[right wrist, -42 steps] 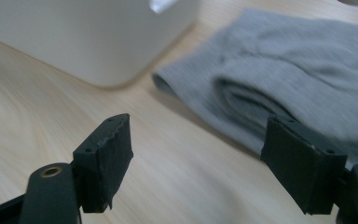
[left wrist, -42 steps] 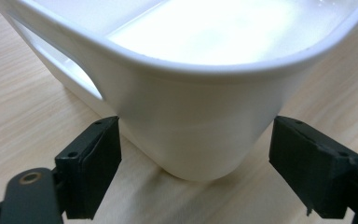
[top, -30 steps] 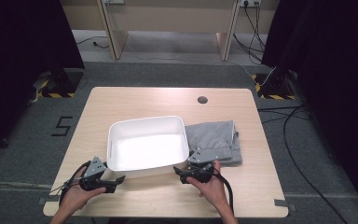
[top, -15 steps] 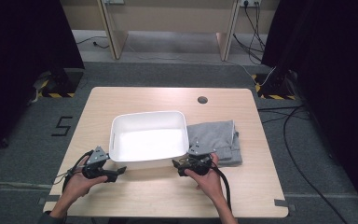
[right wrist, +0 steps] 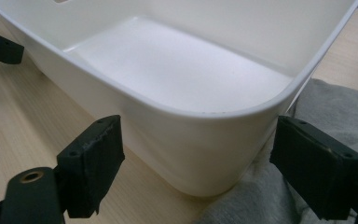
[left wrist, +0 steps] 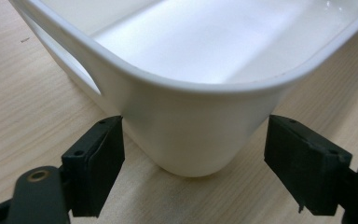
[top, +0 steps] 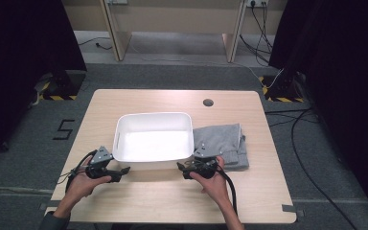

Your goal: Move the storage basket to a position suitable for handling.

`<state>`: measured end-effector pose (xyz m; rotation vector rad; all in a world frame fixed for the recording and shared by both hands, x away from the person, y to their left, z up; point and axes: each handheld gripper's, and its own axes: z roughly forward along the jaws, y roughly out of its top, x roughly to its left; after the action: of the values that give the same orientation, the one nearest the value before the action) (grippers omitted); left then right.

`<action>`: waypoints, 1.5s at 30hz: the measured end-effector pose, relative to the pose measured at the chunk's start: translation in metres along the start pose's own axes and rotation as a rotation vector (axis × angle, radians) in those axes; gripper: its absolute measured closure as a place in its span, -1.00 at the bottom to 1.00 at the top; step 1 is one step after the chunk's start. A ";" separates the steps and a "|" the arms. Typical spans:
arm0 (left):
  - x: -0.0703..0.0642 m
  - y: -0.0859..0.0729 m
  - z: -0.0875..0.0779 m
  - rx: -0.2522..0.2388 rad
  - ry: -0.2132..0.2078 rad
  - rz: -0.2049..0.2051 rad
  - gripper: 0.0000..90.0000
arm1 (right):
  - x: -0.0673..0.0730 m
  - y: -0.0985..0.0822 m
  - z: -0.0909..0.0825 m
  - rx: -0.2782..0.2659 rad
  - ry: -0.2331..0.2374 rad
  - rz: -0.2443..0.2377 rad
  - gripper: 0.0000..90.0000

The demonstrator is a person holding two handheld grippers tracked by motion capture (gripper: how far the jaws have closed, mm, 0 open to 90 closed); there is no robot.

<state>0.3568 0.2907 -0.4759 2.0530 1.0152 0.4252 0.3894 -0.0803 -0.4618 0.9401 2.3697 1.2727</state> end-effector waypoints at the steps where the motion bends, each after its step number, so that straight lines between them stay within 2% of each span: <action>1: 0.000 0.000 0.000 0.001 -0.004 0.002 -0.55 | 0.001 0.000 0.001 0.014 -0.005 0.005 -0.61; 5: 0.003 0.000 0.000 -0.002 -0.007 -0.010 -0.56 | 0.003 0.000 0.002 0.031 -0.012 -0.007 -0.58; 11: 0.005 0.002 0.002 0.000 0.000 -0.014 -0.60 | 0.003 0.000 0.001 0.033 -0.005 0.002 -0.56; 16: 0.003 -0.001 0.000 -0.011 -0.005 -0.032 -0.58 | -0.002 0.000 -0.002 0.021 0.004 0.000 -0.41; 18: 0.000 -0.003 -0.003 -0.014 -0.008 -0.052 -0.58 | -0.005 0.000 -0.008 0.023 -0.014 -0.007 -0.43; 19: -0.003 -0.004 -0.007 -0.004 0.008 -0.064 -0.63 | -0.010 -0.002 -0.016 0.026 -0.033 0.005 -0.43; 20: -0.005 -0.005 -0.008 0.003 0.020 -0.072 -0.63 | -0.010 -0.002 -0.016 0.026 -0.033 0.005 -0.43; 21: -0.010 -0.007 -0.011 0.022 0.033 -0.104 -0.64 | -0.016 -0.004 -0.024 0.004 -0.034 0.030 -0.42; 23: -0.017 -0.012 -0.011 0.056 0.040 -0.107 -0.64 | -0.022 -0.005 -0.035 -0.005 -0.043 0.060 -0.42; 24: -0.017 -0.012 -0.011 0.056 0.040 -0.107 -0.64 | -0.022 -0.005 -0.035 -0.005 -0.043 0.060 -0.42; 25: -0.022 -0.015 -0.010 0.074 0.046 -0.092 -0.64 | -0.031 -0.006 -0.046 0.004 -0.081 0.064 -0.42; 26: -0.025 -0.017 -0.009 0.087 0.046 -0.085 -0.64 | -0.031 -0.006 -0.046 0.004 -0.081 0.064 -0.42; 27: -0.030 -0.019 -0.008 0.095 0.039 -0.080 -0.63 | -0.034 -0.006 -0.050 0.003 -0.101 0.067 -0.42; 29: -0.037 -0.023 -0.008 0.102 0.028 -0.073 -0.61 | -0.049 -0.008 -0.063 0.011 -0.177 0.088 -0.44; 30: -0.040 -0.023 -0.008 0.107 0.026 -0.063 -0.61 | -0.049 -0.008 -0.063 0.011 -0.177 0.088 -0.44; 31: -0.044 -0.024 -0.007 0.114 0.025 -0.048 -0.61 | -0.061 -0.009 -0.071 0.013 -0.222 0.111 -0.45; 32: -0.047 -0.025 -0.006 0.124 0.025 -0.038 -0.61 | -0.066 -0.010 -0.074 0.019 -0.238 0.133 -0.46; 33: -0.048 -0.026 -0.004 0.127 0.025 -0.032 -0.61 | -0.066 -0.010 -0.074 0.019 -0.238 0.133 -0.46; 34: -0.050 -0.028 -0.001 0.118 0.015 -0.043 -0.61 | -0.071 -0.011 -0.076 0.018 -0.252 0.142 -0.46; 37: -0.053 -0.028 0.001 0.103 0.022 -0.045 -0.68 | -0.092 -0.014 -0.084 0.023 -0.304 0.208 -0.53; 39: -0.052 -0.030 0.002 0.085 0.019 -0.044 -0.68 | -0.096 -0.015 -0.085 0.025 -0.321 0.224 -0.54; 41: -0.052 -0.031 0.002 0.074 0.018 -0.044 -0.68 | -0.107 -0.019 -0.086 0.044 -0.354 0.247 -0.57; 45: -0.052 -0.031 0.002 0.069 0.018 -0.044 -0.68 | -0.114 -0.024 -0.082 0.078 -0.361 0.262 -0.57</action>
<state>0.3097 0.2610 -0.4989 2.0870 1.0978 0.3907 0.4214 -0.2174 -0.4404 1.4105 2.0758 0.9945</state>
